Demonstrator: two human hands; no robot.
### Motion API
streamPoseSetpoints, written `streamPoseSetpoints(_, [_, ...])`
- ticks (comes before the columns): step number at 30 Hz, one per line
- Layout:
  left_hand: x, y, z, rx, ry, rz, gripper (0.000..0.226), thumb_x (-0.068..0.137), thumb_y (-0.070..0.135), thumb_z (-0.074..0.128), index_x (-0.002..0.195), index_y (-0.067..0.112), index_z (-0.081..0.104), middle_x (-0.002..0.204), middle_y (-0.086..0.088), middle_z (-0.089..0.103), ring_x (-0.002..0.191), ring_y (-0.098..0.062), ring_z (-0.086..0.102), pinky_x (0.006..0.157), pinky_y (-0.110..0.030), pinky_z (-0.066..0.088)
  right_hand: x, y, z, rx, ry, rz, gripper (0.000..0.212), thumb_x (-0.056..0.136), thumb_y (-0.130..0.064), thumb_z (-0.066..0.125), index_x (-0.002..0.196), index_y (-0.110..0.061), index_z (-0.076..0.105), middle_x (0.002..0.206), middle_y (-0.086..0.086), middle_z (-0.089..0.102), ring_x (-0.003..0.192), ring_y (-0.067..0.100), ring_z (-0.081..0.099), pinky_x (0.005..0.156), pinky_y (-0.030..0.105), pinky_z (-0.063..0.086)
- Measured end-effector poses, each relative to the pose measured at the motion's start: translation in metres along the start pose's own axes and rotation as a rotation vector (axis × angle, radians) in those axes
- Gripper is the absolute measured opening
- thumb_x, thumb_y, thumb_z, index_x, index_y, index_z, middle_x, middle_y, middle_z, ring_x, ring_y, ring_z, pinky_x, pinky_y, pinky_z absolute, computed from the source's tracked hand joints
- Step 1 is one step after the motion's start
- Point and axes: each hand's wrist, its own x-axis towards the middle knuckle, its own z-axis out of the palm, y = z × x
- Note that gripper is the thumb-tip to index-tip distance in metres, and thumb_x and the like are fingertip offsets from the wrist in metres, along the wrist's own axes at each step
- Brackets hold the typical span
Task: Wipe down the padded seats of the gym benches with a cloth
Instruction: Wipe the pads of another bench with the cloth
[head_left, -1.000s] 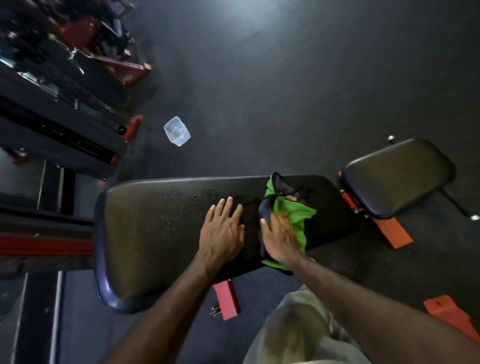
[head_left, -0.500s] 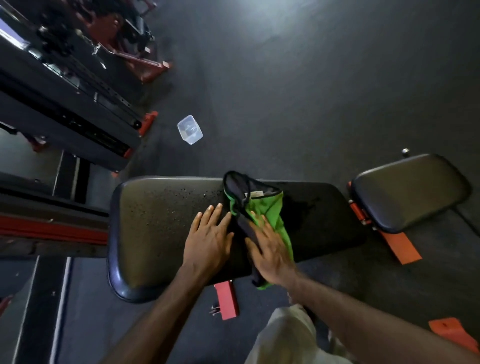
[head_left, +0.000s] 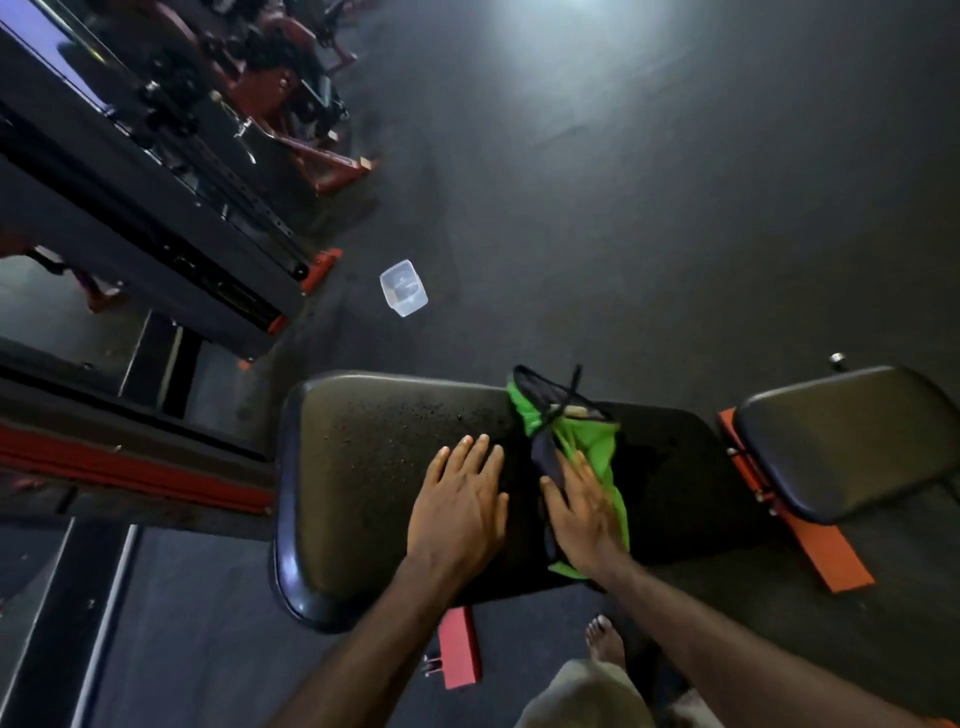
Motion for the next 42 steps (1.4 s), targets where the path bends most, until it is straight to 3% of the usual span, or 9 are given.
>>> streamPoseSetpoints(2, [0.006, 0.001, 0.0, -0.007, -0.016, 0.013, 0.062, 0.106, 0.041, 0.033, 0.163, 0.02, 0.019, 0.171, -0.003, 0.013, 0.158, -0.018, 0.009, 0.129, -0.038, 0.003, 0.005, -0.026, 0.01, 0.043, -0.015, 0.136, 0.06, 0.101, -0.036, 0.047, 0.155, -0.009, 0.043, 0.162, 0.013, 0.039, 0.153, 0.027, 0.031, 0.127, 0.036, 0.015])
streamPoseSetpoints(7, [0.012, -0.01, -0.001, -0.025, -0.025, 0.048, 0.063, 0.106, 0.037, 0.036, 0.163, 0.015, 0.018, 0.171, -0.003, 0.015, 0.158, -0.018, 0.01, 0.128, -0.037, 0.002, 0.006, -0.011, 0.0, -0.069, -0.028, -0.251, 0.062, 0.098, -0.047, 0.043, 0.148, -0.012, 0.054, 0.156, 0.009, 0.048, 0.148, 0.021, 0.04, 0.123, 0.024, 0.021])
streamPoseSetpoints(12, [0.008, -0.018, -0.007, 0.0, -0.015, 0.063, 0.067, 0.106, 0.041, 0.04, 0.163, 0.015, 0.016, 0.172, -0.005, 0.01, 0.159, -0.02, 0.006, 0.128, -0.039, 0.001, 0.025, -0.024, 0.003, -0.006, 0.009, 0.184, 0.044, 0.105, -0.029, 0.053, 0.142, -0.007, 0.056, 0.15, 0.016, 0.053, 0.143, 0.031, 0.045, 0.119, 0.034, 0.027])
streamPoseSetpoints(18, [-0.008, -0.018, -0.006, -0.033, 0.04, 0.054, 0.065, 0.106, 0.043, 0.036, 0.163, 0.019, 0.015, 0.172, -0.003, 0.009, 0.159, -0.018, 0.003, 0.129, -0.039, -0.001, 0.0, -0.023, -0.001, -0.046, -0.044, -0.359, 0.055, 0.102, -0.041, 0.044, 0.153, -0.02, 0.049, 0.16, 0.001, 0.044, 0.152, 0.012, 0.034, 0.124, 0.03, 0.025])
streamPoseSetpoints(24, [-0.002, -0.011, -0.001, -0.116, 0.093, -0.029, 0.062, 0.106, 0.043, 0.041, 0.161, 0.019, 0.025, 0.17, -0.003, 0.015, 0.157, -0.017, 0.014, 0.122, -0.034, -0.002, 0.044, -0.01, 0.005, -0.019, 0.035, 0.246, 0.046, 0.104, -0.037, 0.051, 0.137, -0.006, 0.06, 0.146, 0.017, 0.056, 0.14, 0.033, 0.048, 0.119, 0.038, 0.028])
streamPoseSetpoints(29, [0.0, -0.007, 0.007, -0.083, 0.102, -0.112, 0.061, 0.081, 0.034, 0.08, 0.136, 0.012, 0.065, 0.147, -0.012, 0.057, 0.136, -0.027, 0.055, 0.12, -0.039, 0.033, 0.052, -0.001, -0.006, -0.054, -0.102, -0.452, 0.056, 0.102, -0.036, 0.046, 0.155, -0.018, 0.046, 0.162, 0.003, 0.042, 0.153, 0.015, 0.032, 0.126, 0.032, 0.021])
streamPoseSetpoints(35, [-0.006, -0.005, 0.004, -0.083, 0.155, -0.188, 0.062, 0.089, 0.032, 0.073, 0.146, 0.018, 0.054, 0.157, -0.006, 0.047, 0.147, -0.02, 0.041, 0.121, -0.042, 0.032, 0.097, -0.009, 0.009, -0.108, -0.042, 0.212, 0.074, 0.098, -0.053, 0.028, 0.15, -0.005, 0.048, 0.16, 0.018, 0.042, 0.151, 0.032, 0.032, 0.126, 0.04, 0.017])
streamPoseSetpoints(40, [-0.005, -0.001, 0.007, -0.079, 0.286, -0.229, 0.052, 0.092, 0.026, 0.063, 0.142, 0.013, 0.06, 0.154, -0.011, 0.05, 0.144, -0.025, 0.046, 0.118, -0.042, 0.029, 0.077, -0.031, 0.003, -0.086, -0.159, -0.551, 0.059, 0.106, -0.043, 0.039, 0.157, -0.015, 0.042, 0.165, 0.005, 0.036, 0.155, 0.022, 0.029, 0.126, 0.04, 0.022])
streamPoseSetpoints(42, [-0.006, -0.003, 0.004, -0.069, 0.297, -0.252, 0.056, 0.088, 0.024, 0.068, 0.142, 0.011, 0.06, 0.154, -0.012, 0.05, 0.143, -0.027, 0.047, 0.117, -0.043, 0.03, 0.093, -0.018, -0.005, -0.095, -0.19, -0.57, 0.058, 0.105, -0.04, 0.043, 0.158, -0.017, 0.04, 0.167, 0.002, 0.033, 0.156, 0.018, 0.026, 0.127, 0.038, 0.021])
